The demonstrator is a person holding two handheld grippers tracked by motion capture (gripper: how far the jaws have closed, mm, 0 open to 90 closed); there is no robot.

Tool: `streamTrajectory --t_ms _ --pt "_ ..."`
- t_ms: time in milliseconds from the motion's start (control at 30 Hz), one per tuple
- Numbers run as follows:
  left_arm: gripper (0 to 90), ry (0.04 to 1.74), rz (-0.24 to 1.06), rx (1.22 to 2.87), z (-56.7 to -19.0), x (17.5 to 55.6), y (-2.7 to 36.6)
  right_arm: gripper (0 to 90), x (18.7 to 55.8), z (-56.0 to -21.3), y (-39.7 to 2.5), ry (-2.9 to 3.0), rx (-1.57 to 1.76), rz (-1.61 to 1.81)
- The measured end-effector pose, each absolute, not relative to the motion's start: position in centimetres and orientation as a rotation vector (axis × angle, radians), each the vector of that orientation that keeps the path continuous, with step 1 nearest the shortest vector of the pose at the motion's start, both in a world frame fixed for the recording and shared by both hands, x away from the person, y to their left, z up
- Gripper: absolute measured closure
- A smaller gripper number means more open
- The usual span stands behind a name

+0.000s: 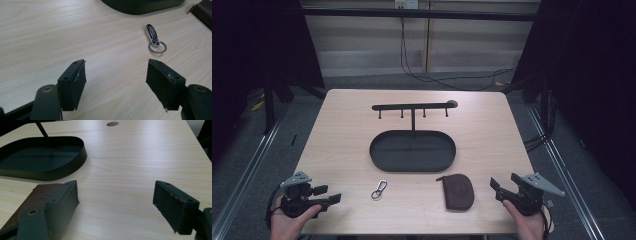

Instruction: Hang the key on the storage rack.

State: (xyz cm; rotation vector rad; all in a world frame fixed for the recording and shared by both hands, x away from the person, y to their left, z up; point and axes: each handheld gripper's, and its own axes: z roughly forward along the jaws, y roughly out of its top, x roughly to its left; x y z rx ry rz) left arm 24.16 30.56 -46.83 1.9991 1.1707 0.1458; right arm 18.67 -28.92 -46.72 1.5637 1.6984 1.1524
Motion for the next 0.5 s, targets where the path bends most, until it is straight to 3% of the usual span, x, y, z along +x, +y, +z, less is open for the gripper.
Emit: streamTrajectory --t_ms 500 --pt "34.1 1.164 0.178 1.991 -46.72 24.03 30.40 18.2 18.53 -46.20 -28.64 1.751 1.625 1.162"
